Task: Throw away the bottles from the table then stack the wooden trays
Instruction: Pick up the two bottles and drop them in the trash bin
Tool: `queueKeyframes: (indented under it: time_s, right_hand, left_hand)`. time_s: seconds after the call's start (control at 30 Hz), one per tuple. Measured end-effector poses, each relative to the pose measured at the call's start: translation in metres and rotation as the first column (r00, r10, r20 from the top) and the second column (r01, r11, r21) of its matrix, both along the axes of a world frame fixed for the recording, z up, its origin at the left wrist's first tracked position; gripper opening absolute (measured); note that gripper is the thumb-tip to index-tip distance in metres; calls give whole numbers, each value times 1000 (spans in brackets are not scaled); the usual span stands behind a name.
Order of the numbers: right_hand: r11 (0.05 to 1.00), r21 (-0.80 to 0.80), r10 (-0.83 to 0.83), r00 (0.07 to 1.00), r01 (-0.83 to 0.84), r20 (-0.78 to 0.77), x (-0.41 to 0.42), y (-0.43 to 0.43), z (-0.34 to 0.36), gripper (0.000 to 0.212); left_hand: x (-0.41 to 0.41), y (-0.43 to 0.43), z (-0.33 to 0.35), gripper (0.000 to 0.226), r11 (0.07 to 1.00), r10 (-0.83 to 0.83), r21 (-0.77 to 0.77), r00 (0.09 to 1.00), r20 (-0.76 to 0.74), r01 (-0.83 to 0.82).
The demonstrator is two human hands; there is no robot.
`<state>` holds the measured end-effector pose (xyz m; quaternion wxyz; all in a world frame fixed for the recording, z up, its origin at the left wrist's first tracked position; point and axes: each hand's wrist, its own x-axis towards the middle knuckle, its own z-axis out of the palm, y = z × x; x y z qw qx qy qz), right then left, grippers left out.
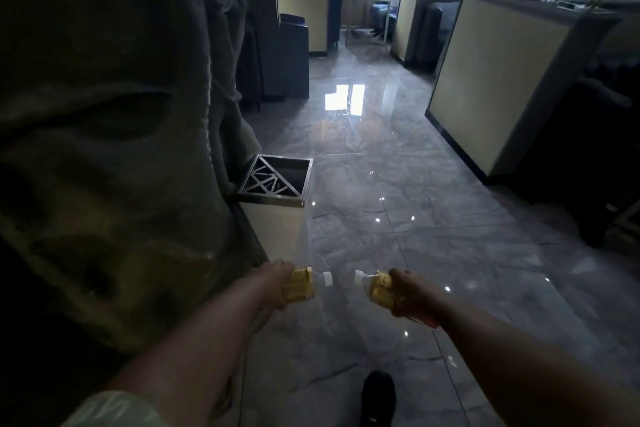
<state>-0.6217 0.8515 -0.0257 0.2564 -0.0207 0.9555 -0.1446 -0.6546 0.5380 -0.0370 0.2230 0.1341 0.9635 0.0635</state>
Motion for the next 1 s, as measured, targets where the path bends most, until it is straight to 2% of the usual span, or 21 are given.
queueKeyframes:
  time_s: [0.23, 0.37, 0.53, 0.83, 1.0]
  right_hand:
    - [996, 41, 80, 996, -79, -32, -164, 61, -20, 76]
    - [994, 36, 102, 994, -100, -41, -243, 82, -24, 71]
    - [992, 7, 129, 992, -128, -20, -329, 92, -27, 58]
    - [952, 68, 296, 955, -297, 28, -480, 64, -43, 76]
    - [912, 119, 386, 920, -393, 71, -576, 20, -56, 81]
  left_hand:
    - [-134, 62, 1, 70, 990, 138, 38, 990, 10, -138]
    - [-197, 94, 0, 55, 982, 183, 34, 979, 90, -187]
    - [-262, 117, 0, 65, 982, 182, 22, 978, 103, -185]
    - [-386, 90, -22, 74, 975, 218, -53, 973, 78, -214]
    - [-456, 57, -33, 62, 960, 278, -45, 960, 30, -276]
